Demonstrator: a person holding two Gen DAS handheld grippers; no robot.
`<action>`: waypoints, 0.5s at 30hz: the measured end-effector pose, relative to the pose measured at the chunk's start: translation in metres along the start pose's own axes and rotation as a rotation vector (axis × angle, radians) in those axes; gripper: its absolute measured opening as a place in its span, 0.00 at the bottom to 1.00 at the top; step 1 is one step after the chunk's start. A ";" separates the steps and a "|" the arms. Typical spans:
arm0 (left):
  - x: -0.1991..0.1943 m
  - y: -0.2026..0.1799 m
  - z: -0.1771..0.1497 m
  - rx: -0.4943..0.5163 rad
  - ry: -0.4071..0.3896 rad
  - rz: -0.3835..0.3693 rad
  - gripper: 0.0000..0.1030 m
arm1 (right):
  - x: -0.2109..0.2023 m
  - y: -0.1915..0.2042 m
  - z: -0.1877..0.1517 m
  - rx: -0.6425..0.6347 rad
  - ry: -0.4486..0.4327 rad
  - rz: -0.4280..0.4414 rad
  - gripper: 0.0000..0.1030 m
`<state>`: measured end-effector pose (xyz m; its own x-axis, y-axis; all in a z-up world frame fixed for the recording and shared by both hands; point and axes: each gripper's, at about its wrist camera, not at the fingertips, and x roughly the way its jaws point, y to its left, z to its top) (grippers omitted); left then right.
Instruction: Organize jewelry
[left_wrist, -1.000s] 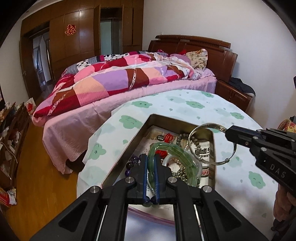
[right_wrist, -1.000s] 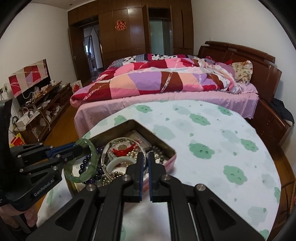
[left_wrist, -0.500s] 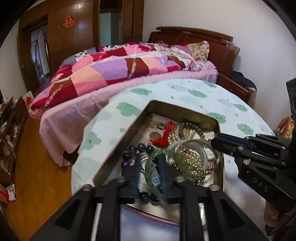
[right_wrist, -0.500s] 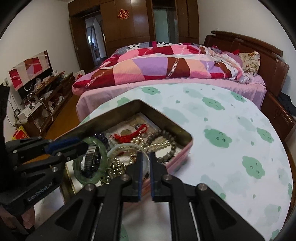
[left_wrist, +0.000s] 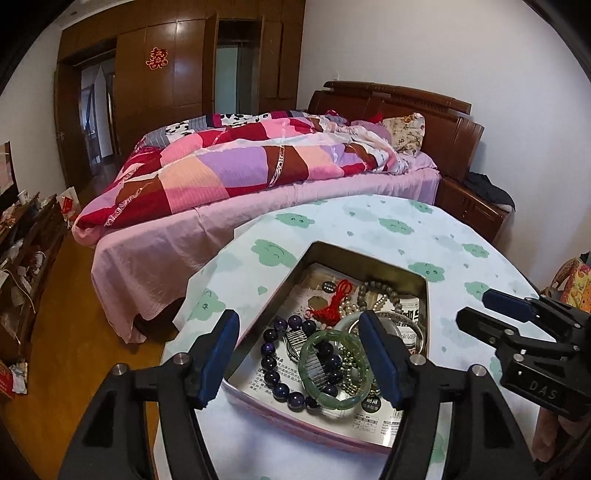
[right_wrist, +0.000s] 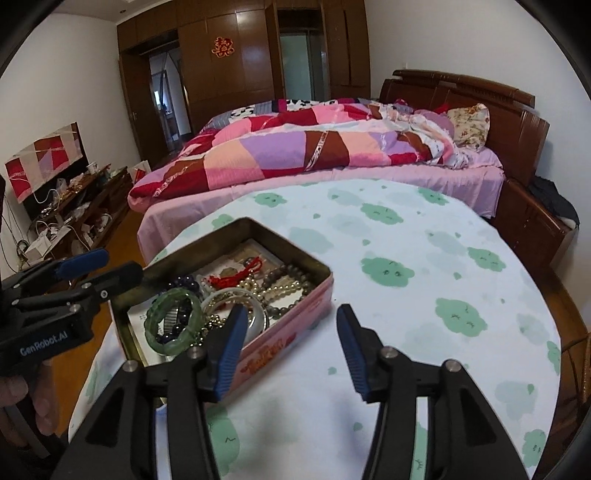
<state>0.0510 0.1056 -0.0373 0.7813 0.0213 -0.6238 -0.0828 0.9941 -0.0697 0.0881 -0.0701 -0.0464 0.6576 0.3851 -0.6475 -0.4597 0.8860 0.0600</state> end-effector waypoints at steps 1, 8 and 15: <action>-0.001 0.000 0.000 0.000 -0.002 -0.001 0.65 | -0.001 -0.001 0.000 0.000 -0.004 -0.003 0.53; -0.011 0.008 0.006 -0.020 -0.025 0.005 0.65 | -0.014 -0.010 0.002 0.030 -0.045 -0.024 0.58; -0.016 0.008 0.008 -0.022 -0.037 0.007 0.65 | -0.022 -0.014 0.004 0.040 -0.065 -0.034 0.61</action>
<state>0.0424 0.1136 -0.0219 0.8029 0.0321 -0.5953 -0.1010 0.9914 -0.0829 0.0821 -0.0898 -0.0303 0.7105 0.3697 -0.5988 -0.4130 0.9080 0.0705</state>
